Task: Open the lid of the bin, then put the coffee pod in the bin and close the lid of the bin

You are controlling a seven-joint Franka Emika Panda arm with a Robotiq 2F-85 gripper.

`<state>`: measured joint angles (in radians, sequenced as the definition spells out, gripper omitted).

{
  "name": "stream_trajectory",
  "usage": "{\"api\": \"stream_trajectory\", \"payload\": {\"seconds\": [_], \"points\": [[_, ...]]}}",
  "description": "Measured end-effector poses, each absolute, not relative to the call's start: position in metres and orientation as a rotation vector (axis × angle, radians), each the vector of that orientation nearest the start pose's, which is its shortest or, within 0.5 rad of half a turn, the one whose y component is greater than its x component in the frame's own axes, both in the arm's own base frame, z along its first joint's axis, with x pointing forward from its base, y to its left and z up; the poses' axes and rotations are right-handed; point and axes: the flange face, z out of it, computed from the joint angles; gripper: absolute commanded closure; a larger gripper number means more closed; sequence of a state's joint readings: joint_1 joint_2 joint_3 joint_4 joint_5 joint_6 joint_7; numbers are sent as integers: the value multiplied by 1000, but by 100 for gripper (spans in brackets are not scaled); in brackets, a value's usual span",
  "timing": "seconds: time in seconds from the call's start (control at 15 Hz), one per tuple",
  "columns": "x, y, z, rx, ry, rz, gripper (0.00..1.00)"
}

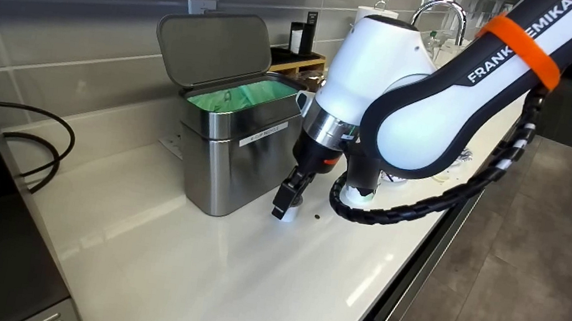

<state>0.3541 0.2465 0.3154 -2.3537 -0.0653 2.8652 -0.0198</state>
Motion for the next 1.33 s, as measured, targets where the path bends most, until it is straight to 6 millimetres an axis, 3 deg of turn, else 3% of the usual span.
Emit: {"api": "stream_trajectory", "payload": {"seconds": [0.13, 0.67, 0.8, 0.93, 1.07, 1.33], "points": [[421, 339, 259, -2789, -1060, -374, 73], [421, 341, 270, -2790, -1012, -391, 87], [419, 345, 278, -2783, -993, -399, 89], [415, 349, 287, -2777, -973, -393, 100], [410, 354, 298, -2769, -949, -371, 96], [403, 361, 329, -2726, -908, -338, 98]]}}
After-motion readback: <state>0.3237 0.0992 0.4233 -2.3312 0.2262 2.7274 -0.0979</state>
